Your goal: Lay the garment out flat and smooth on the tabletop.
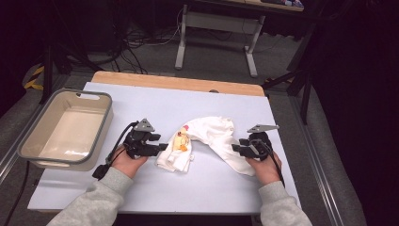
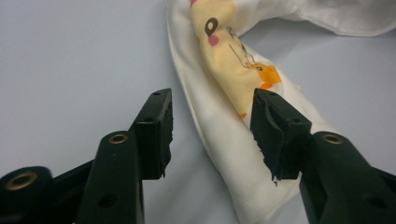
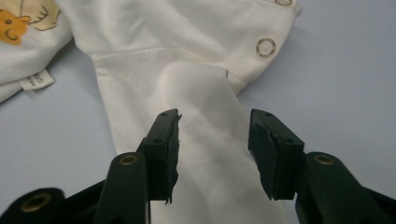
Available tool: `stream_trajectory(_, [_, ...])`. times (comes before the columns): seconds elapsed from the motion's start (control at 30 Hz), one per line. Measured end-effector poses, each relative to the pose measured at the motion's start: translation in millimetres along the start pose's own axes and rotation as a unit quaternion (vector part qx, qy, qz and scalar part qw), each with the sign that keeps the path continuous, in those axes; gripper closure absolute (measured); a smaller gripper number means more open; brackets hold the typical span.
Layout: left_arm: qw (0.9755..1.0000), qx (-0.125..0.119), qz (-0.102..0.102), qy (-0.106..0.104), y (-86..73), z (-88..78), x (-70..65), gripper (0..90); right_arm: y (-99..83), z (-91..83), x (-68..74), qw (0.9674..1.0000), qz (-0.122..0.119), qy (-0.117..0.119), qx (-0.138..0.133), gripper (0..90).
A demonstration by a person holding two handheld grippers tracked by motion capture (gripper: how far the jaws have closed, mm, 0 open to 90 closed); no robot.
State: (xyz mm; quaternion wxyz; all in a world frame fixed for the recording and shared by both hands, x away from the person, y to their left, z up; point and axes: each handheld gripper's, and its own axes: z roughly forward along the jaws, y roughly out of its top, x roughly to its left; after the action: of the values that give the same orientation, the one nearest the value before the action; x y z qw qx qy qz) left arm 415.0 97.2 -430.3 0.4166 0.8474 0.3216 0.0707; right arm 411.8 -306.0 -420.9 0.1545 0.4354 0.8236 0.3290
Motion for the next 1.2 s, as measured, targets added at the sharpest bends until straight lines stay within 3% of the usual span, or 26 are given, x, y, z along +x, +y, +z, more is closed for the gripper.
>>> stream_trajectory(0.13, [0.9998, 0.019, -0.005, -0.002, 2.7, 11.6, 5.1, 52.9, 3.6, 12.0, -1.7, 0.9999, -0.004, -0.008, 0.015, 58.4])
stream_trajectory(0.27, [0.9985, 0.044, -0.024, -0.023, 3.6, 27.2, 9.5, 60.9, 6.3, 20.4, -3.2, 0.9995, -0.009, -0.004, 0.029, 85.0])
stream_trajectory(0.33, [0.9979, 0.052, -0.024, -0.029, 3.3, 31.5, 10.3, 66.0, 6.4, 19.2, -3.1, 0.9995, -0.014, -0.001, 0.029, 90.0])
stream_trajectory(0.37, [0.9972, 0.061, -0.027, -0.033, 2.8, 34.5, 10.1, 66.0, 6.4, 19.2, -3.1, 0.9995, -0.014, -0.001, 0.029, 90.0])
stream_trajectory(0.4, [0.9962, 0.075, -0.027, -0.035, 2.5, 38.2, 9.8, 72.4, 6.8, 16.1, -5.6, 0.9996, -0.011, 0.001, 0.027, 90.0])
stream_trajectory(0.53, [0.9959, 0.077, -0.028, -0.038, 4.3, 37.8, 8.5, 84.2, 7.9, 7.1, -11.3, 0.9997, -0.005, -0.009, 0.022, 90.0])
stream_trajectory(0.7, [0.9961, 0.080, -0.025, -0.028, 7.6, 35.2, 5.5, 86.3, 9.3, 0.1, -19.7, 0.9999, -0.005, -0.005, 0.010, 90.0])
stream_trajectory(0.8, [0.9971, 0.070, -0.019, -0.021, 8.4, 32.5, 4.2, 86.9, 11.4, 4.3, -19.4, 0.9999, -0.012, 0.007, -0.005, 61.3])
stream_trajectory(0.83, [0.9971, 0.070, -0.019, -0.021, 8.4, 32.5, 4.2, 87.0, 11.4, 4.3, -19.4, 0.9999, -0.012, 0.007, -0.005, 61.3])
stream_trajectory(0.87, [0.9974, 0.067, -0.019, -0.019, 8.9, 29.8, 3.4, 87.0, 12.0, 11.9, -18.4, 0.9997, -0.016, 0.020, -0.002, 47.8])
stream_trajectory(0.93, [0.9975, 0.066, -0.019, -0.019, 9.0, 28.6, 3.0, 87.1, 12.3, 15.6, -17.4, 0.9996, -0.022, 0.015, 0.000, 45.3])
stream_trajectory(0.97, [0.9977, 0.064, -0.016, -0.014, 9.2, 26.3, 2.1, 87.1, 12.6, 21.3, -17.2, 0.9995, -0.019, 0.024, 0.008, 54.0])
stream_trajectory(1.0, [0.9977, 0.064, -0.016, -0.014, 9.2, 26.3, 2.1, 87.1, 12.6, 21.3, -17.2, 0.9995, -0.019, 0.024, 0.008, 54.0])
stream_trajectory(1.03, [0.9979, 0.062, -0.015, -0.012, 8.9, 23.7, 1.5, 87.1, 13.3, 24.5, -17.3, 0.9989, -0.009, 0.042, 0.017, 65.0])
stream_trajectory(1.07, [0.9978, 0.063, -0.014, -0.013, 9.0, 22.2, 1.5, 87.1, 13.5, 25.0, -17.3, 0.9987, -0.009, 0.045, 0.023, 74.5])
stream_trajectory(1.1, [0.9978, 0.063, -0.014, -0.013, 9.0, 22.2, 1.5, 87.1, 13.5, 25.0, -17.3, 0.9987, -0.009, 0.045, 0.023, 74.5])
stream_trajectory(1.13, [0.9980, 0.060, -0.013, -0.012, 8.8, 20.0, 1.4, 87.1, 14.2, 23.6, -16.5, 0.9981, -0.019, 0.047, 0.035, 87.1])
stream_trajectory(1.2, [0.9982, 0.056, -0.013, -0.013, 8.8, 18.0, 1.0, 87.1, 15.6, 19.2, -16.8, 0.9982, -0.018, 0.045, 0.034, 88.1])
